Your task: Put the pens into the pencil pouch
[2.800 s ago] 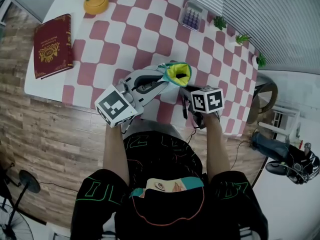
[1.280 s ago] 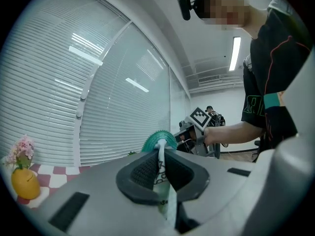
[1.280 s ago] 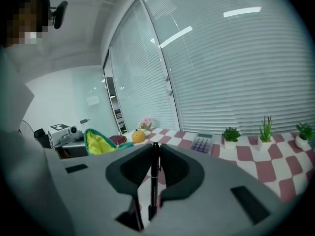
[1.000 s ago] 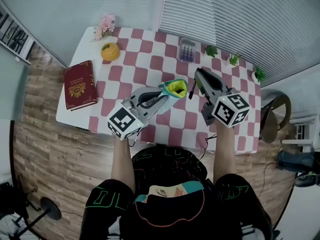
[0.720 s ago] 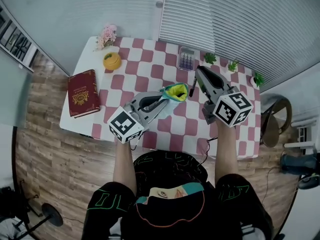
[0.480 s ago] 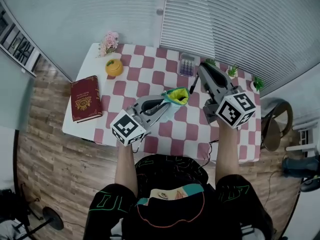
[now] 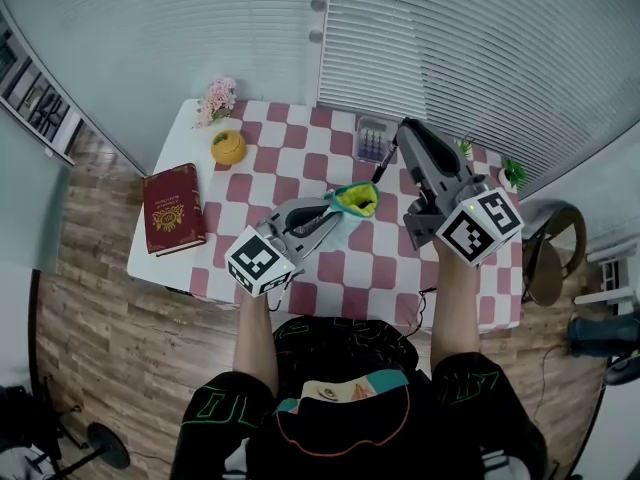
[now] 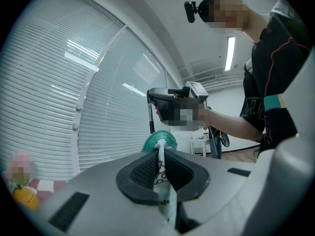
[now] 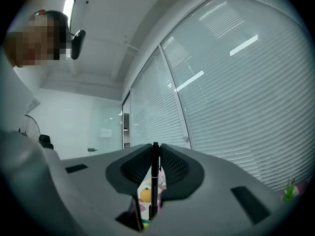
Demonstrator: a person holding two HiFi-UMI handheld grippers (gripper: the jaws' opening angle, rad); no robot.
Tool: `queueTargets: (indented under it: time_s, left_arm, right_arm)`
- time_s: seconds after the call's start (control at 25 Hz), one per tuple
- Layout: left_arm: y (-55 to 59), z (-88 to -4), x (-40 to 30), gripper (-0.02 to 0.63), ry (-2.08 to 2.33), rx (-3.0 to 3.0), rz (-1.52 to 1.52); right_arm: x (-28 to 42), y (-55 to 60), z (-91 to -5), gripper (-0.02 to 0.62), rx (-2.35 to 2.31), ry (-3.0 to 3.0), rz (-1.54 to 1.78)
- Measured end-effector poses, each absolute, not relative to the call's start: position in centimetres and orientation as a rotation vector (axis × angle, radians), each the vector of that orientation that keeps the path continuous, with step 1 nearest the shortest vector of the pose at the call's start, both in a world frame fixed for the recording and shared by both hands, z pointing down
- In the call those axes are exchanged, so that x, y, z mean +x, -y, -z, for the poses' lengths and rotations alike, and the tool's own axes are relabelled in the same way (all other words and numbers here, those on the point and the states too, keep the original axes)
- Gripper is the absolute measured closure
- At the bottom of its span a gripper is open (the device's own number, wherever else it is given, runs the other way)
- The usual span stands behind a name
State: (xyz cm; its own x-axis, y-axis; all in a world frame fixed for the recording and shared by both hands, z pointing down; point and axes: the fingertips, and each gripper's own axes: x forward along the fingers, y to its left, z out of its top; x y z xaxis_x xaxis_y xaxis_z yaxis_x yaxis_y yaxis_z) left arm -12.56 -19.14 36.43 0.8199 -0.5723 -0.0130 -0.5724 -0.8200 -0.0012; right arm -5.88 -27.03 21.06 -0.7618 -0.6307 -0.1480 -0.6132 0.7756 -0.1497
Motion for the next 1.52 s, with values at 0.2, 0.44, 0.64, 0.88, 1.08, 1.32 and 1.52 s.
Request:
queueTargets:
  time_s: [0.2, 0.44, 0.64, 0.88, 1.08, 1.32, 1.52]
  left_arm:
    - [19.4, -36.4, -12.6, 0.586, -0.952, -2.989, -0.028]
    - [19.4, -36.6, -12.6, 0.586, -0.977, -2.988, -0.032]
    - [19.3, -36.7, -12.8, 0.586, -1.011, -2.985, -0.035]
    - [19.1, -37.0, -13.3, 0.586, -1.055, -2.986, -0.058]
    - [18.7, -37.2, -13.6, 0.586, -1.095, -2.982, -0.089]
    - [18.0, -37.5, -13.7, 0.586, -1.146, -2.971, -0.110]
    - [17.3, -38.0, -14.0, 0.586, -1.184, -2.961, -0.109]
  right_arm:
    - [-6.8, 26.2, -21.9, 0.532, -0.931, -2.804, 0.165]
    - [-7.6, 25.7, -23.4, 0.532, -0.902, -2.821, 0.225]
    - [-8.5, 25.1, -24.6, 0.531, -0.887, -2.848, 0.251]
    - [-9.7, 24.4, -27.1, 0.531, -0.886, -2.881, 0.298]
    - [-10.3, 23.6, -29.7, 0.531, -0.880, -2.940, 0.321]
    - [-10.7, 22.4, -32.7, 0.531, -0.911, -3.065, 0.293]
    - [-11.1, 21.0, -34.7, 0.531, -0.913, -3.155, 0.223]
